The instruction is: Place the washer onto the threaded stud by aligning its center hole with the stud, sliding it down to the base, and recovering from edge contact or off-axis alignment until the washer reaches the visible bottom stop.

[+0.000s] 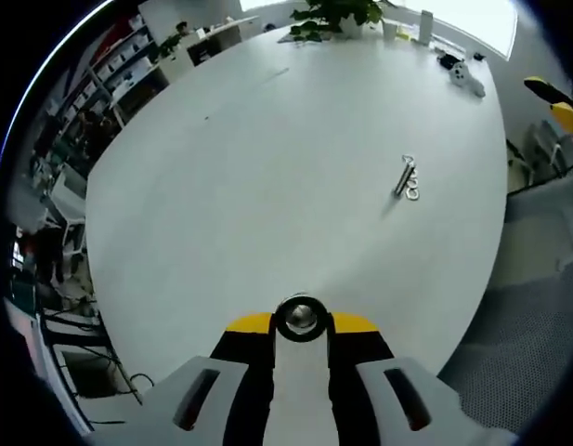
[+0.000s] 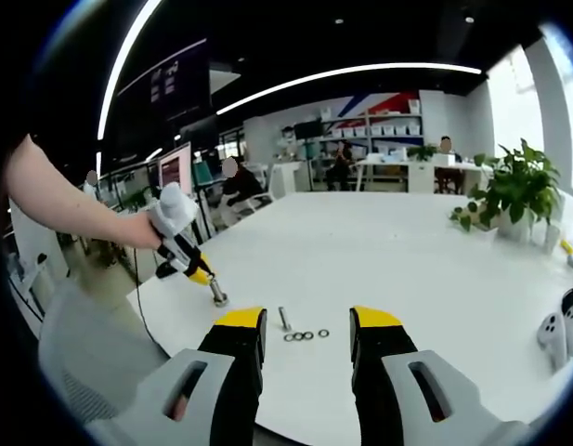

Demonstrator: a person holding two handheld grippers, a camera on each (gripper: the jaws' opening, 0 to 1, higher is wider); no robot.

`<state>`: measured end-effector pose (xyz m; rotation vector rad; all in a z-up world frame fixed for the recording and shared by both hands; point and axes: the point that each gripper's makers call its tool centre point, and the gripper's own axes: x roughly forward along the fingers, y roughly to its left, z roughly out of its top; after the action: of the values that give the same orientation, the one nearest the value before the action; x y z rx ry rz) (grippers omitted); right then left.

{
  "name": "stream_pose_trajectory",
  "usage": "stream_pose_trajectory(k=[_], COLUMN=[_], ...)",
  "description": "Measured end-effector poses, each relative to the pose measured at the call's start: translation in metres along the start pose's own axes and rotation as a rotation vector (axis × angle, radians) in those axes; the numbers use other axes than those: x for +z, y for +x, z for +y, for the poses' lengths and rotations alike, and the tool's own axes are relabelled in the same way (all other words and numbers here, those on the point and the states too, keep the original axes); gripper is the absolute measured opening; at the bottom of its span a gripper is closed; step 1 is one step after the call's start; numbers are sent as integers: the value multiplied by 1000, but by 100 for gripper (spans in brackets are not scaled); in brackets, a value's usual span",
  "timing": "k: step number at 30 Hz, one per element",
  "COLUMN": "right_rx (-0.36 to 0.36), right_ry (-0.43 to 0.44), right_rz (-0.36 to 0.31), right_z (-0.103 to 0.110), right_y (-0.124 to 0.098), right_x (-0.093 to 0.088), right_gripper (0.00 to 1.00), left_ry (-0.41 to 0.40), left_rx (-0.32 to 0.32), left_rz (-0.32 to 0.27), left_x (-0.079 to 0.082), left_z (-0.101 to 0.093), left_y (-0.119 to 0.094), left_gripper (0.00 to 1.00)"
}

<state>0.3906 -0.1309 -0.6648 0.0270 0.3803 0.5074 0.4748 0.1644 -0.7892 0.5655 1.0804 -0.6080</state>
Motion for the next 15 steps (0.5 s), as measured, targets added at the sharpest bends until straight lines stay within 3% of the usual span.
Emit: stream_pose_trajectory(k=[15], right_rx=[-11], right_ry=[2], right_rz=[4], right_z=[-2], right_y=[0], right_x=[-1], right_gripper=[38], left_ry=[25], left_rx=[-16], left_rz=[49], left_x=[-6], left_z=[2], left_y=[15], left_gripper=[19])
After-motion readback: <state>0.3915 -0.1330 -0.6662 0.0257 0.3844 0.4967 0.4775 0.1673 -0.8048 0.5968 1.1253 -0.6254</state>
